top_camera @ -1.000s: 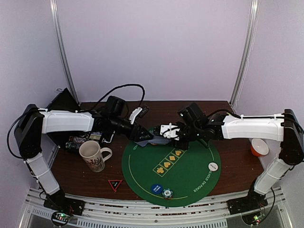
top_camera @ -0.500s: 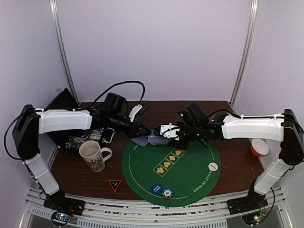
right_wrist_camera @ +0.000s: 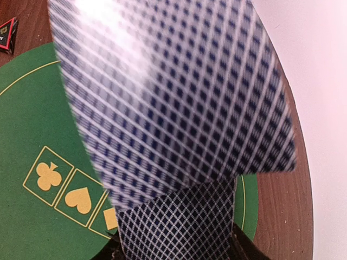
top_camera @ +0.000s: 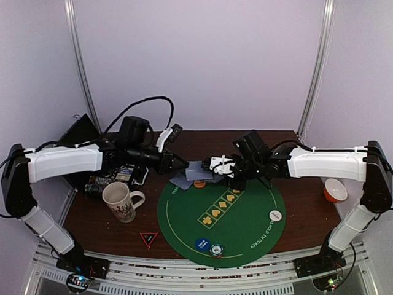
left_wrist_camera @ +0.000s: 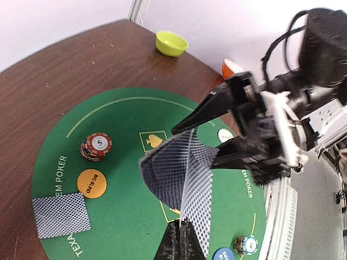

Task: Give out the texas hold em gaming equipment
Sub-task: Pick up the poker card from the face-down deck piles, then distribute the poker card in the small blind area.

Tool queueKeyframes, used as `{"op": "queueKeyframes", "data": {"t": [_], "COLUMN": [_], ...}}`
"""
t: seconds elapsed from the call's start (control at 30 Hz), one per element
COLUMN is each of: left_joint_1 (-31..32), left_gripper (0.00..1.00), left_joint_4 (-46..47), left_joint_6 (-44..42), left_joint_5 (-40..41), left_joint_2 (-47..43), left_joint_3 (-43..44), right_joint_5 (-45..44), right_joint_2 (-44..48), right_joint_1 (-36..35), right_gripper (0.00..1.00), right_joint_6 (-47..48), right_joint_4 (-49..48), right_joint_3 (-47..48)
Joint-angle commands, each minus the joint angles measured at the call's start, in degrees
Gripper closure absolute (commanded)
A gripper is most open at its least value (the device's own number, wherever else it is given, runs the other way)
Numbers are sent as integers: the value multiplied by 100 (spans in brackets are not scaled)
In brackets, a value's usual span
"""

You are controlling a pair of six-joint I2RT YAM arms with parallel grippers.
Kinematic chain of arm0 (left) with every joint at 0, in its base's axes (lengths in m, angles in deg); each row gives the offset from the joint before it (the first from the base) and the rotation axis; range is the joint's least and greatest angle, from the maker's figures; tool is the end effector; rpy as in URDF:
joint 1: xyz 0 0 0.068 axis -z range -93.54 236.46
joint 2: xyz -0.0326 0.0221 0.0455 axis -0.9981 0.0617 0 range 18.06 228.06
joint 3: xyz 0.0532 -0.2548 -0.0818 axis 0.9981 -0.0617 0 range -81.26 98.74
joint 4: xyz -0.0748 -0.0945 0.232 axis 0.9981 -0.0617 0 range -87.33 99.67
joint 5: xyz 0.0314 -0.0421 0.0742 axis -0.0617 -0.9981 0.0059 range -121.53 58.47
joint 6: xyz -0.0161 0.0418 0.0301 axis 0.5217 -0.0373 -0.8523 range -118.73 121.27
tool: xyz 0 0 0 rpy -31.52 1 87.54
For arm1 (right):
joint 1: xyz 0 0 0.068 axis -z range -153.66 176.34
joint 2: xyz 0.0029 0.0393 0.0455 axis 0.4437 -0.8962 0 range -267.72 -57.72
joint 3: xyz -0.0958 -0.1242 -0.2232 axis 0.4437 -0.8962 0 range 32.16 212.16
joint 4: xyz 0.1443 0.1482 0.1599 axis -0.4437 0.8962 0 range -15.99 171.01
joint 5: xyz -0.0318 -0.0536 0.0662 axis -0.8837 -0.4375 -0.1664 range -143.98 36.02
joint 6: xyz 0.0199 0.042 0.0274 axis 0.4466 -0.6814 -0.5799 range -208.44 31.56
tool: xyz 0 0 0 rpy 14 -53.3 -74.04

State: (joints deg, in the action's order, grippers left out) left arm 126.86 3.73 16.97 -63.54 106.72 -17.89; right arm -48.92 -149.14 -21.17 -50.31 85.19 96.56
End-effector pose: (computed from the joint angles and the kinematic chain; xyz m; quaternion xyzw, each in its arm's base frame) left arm 0.2544 -0.2413 0.2731 0.3112 0.7892 -0.4338 0.3034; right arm 0.2396 0.2662 0.2520 -0.6250 0.6460 0.0753 0.4317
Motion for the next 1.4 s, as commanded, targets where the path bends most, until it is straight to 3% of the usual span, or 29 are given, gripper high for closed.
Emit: {"op": "queueKeyframes", "data": {"t": [0.0, 0.3, 0.47, 0.7, 0.83, 0.93, 1.07, 1.23, 1.37], "left_joint_1": [12, 624, 1547, 2908, 3765, 4488, 5114, 5519, 5549], "left_gripper": [100, 100, 100, 100, 100, 100, 100, 100, 100], "left_joint_4": [599, 619, 121, 0, 12, -681, -1234, -1678, -1799], "left_joint_6": [828, 2696, 3719, 5993, 6879, 7990, 9398, 10337, 10612], "left_joint_5": [582, 2093, 2996, 5160, 6056, 6640, 7198, 7669, 7985], "left_joint_2": [-716, -2282, -2492, -2956, -2324, -1458, -1016, -659, -440], "left_joint_3": [-485, -1999, -2299, -2976, -2810, -2336, -2271, -2207, -2211], "right_joint_5": [-208, -447, -757, -886, -905, -857, -846, -898, -932], "right_joint_2": [39, 20, 55, 398, 466, 515, 597, 799, 966], "right_joint_1": [85, 170, 184, 185, 189, 186, 183, 188, 189], "right_gripper": [53, 53, 53, 53, 54, 54, 54, 54, 54], "right_joint_6": [-168, -382, -467, -540, -462, -459, -521, -526, -460], "right_joint_4": [-239, -442, -598, -832, -814, -847, -771, -835, -1003], "right_joint_3": [-70, -63, -61, -376, -442, -450, -415, -621, -864]}}
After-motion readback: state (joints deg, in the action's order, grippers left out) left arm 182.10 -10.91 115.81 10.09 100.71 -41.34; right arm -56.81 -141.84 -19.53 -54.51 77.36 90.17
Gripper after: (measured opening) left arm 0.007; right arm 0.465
